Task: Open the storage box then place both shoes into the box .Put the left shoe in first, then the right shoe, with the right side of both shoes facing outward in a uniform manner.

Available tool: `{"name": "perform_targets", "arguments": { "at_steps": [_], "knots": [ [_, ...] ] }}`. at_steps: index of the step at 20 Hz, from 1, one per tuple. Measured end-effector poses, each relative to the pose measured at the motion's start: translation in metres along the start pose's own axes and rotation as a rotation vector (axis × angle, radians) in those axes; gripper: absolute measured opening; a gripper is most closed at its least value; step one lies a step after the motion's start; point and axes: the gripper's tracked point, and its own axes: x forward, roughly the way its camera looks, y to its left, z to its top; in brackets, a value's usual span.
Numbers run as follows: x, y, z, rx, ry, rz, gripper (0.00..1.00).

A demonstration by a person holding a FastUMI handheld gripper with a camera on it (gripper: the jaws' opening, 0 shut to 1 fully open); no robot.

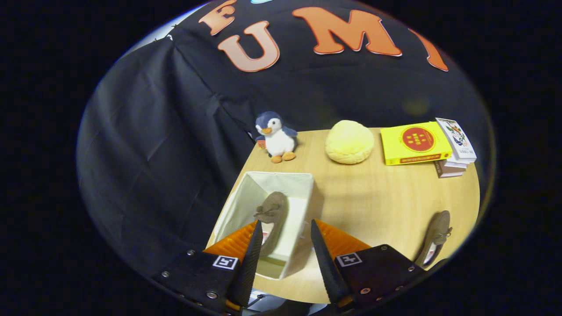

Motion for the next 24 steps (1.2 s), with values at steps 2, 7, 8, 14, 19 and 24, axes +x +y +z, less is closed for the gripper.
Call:
{"name": "perform_targets", "arguments": {
  "at_steps": [2, 7, 8, 14, 19, 24],
  "knots": [
    [-0.016, -0.037, -0.002, -0.001, -0.017, -0.046, 0.70],
    [-0.042, -0.118, -0.024, 0.053, -0.019, -0.127, 0.86],
    [-0.045, -0.136, -0.030, 0.052, -0.014, -0.153, 0.88],
    [-0.055, -0.222, -0.082, 0.075, 0.059, -0.247, 0.95],
    [-0.053, -0.289, -0.136, 0.113, 0.143, -0.320, 0.95],
    [-0.040, -0.345, -0.177, 0.135, 0.210, -0.384, 0.90]
  ]
}}
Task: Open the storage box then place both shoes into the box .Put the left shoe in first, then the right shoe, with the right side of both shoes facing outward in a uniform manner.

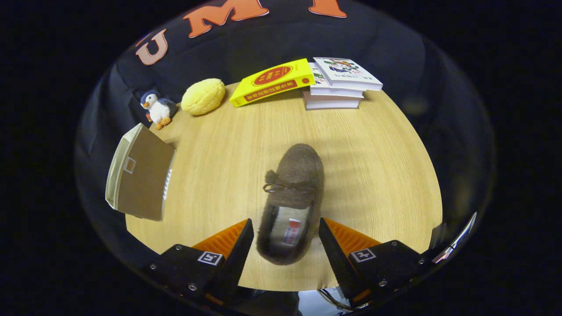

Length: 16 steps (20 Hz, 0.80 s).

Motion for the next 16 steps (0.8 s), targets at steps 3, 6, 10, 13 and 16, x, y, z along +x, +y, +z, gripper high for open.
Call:
{"name": "perform_targets", "arguments": {
  "at_steps": [3, 6, 10, 13, 16],
  "knots": [
    [0.029, -0.021, -0.004, 0.002, 0.013, -0.042, 0.83],
    [0.051, -0.030, 0.004, 0.034, -0.019, -0.054, 0.74],
    [0.072, -0.034, 0.013, 0.048, -0.048, -0.059, 0.56],
    [0.075, -0.025, 0.018, 0.073, -0.057, -0.026, 0.39],
    [0.073, -0.027, 0.020, 0.095, -0.050, -0.051, 0.21]
  ]
}}
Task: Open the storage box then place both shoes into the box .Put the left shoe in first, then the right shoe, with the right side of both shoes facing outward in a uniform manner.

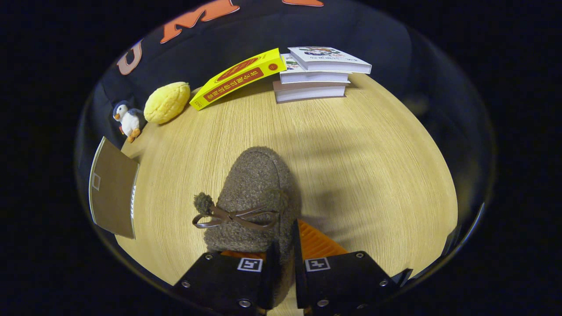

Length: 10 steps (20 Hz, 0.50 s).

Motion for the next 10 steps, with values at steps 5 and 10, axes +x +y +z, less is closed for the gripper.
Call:
{"name": "perform_targets", "arguments": {
  "at_steps": [5, 10],
  "knots": [
    [-0.024, 0.018, 0.009, 0.068, 0.012, 0.024, 0.05],
    [-0.075, 0.064, 0.034, 0.014, -0.021, 0.034, 0.05]
  ]
}}
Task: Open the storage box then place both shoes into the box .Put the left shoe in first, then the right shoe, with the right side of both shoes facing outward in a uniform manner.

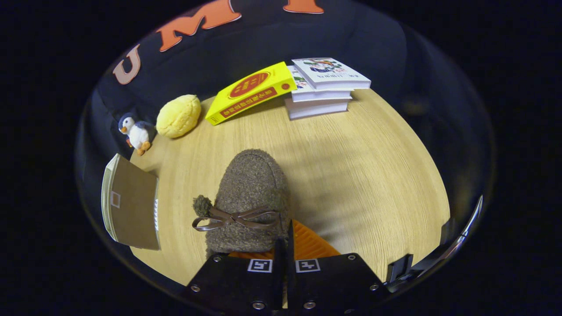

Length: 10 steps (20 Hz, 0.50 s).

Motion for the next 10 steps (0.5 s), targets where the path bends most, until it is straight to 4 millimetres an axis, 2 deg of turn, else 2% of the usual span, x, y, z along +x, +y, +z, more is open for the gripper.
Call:
{"name": "perform_targets", "arguments": {
  "at_steps": [6, 8, 10],
  "knots": [
    [-0.059, 0.090, 0.036, -0.071, -0.051, 0.061, 0.05],
    [-0.075, 0.126, 0.046, -0.099, -0.068, 0.081, 0.05],
    [-0.081, 0.157, 0.051, -0.129, -0.074, 0.095, 0.05]
  ]
}}
